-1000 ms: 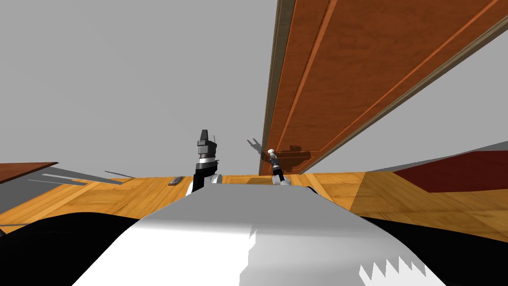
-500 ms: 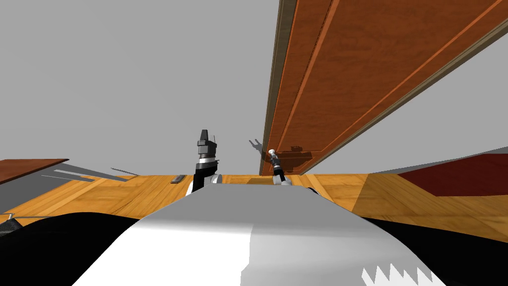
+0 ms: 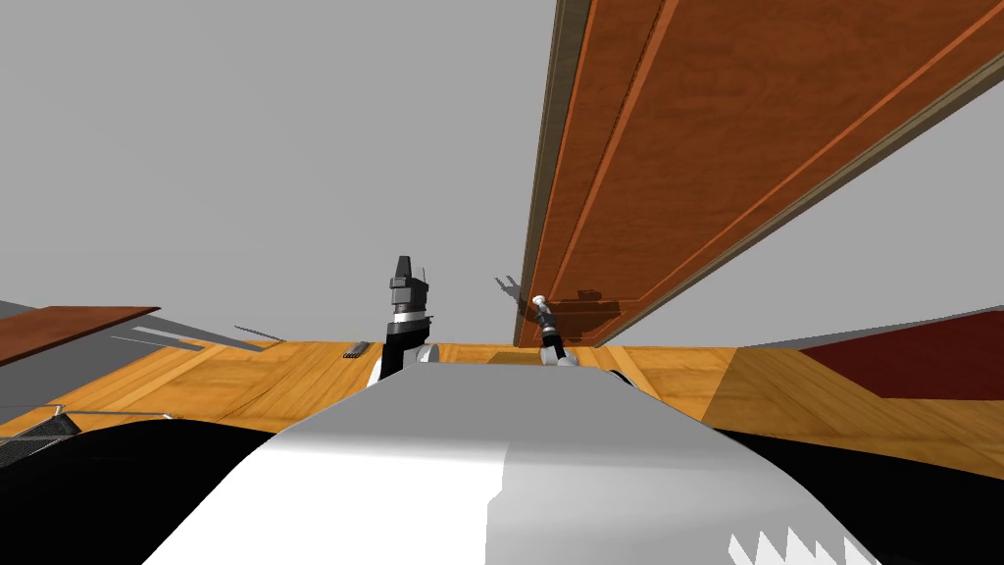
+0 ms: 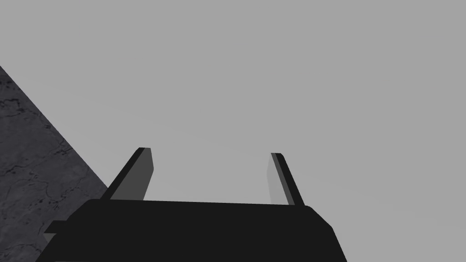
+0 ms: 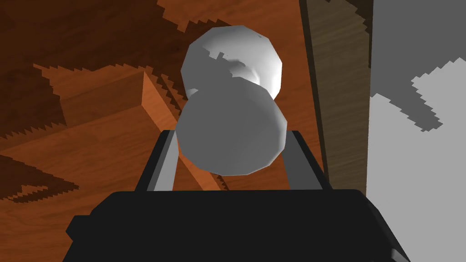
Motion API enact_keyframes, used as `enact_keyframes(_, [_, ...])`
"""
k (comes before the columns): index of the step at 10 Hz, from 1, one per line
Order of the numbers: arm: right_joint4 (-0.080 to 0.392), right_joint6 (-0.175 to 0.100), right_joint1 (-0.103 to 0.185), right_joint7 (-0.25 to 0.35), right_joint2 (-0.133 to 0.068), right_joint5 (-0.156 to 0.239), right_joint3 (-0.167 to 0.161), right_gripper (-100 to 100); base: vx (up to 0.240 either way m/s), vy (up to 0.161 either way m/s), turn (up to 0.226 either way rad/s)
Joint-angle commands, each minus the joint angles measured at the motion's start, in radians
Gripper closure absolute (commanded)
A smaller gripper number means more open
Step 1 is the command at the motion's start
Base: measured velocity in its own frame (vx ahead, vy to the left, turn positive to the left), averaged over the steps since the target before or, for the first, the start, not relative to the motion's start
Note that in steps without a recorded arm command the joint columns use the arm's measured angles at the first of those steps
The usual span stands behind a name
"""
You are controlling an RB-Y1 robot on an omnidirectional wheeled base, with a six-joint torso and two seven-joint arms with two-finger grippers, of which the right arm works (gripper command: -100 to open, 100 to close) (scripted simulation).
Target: Pull the door open
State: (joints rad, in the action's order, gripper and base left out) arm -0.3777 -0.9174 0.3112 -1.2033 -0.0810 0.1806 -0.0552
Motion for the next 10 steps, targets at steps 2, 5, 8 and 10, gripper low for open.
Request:
enact_keyframes(2, [-0.005,0.013,-0.005,0.038,0.009,0.001,-0.007,100,-0.011,0.003,0.013])
enact_keyframes(5, [-0.01,0.014,-0.01,0.115,0.002,0.012,-0.007,100,-0.021,0.001,0.051])
enact_keyframes(8, [-0.015,0.015,-0.015,0.191,-0.006,0.022,-0.007,100,-0.023,-0.001,0.053])
enact_keyframes(10, [-0.018,0.015,-0.018,0.229,-0.009,0.027,-0.008,100,-0.015,-0.005,0.036])
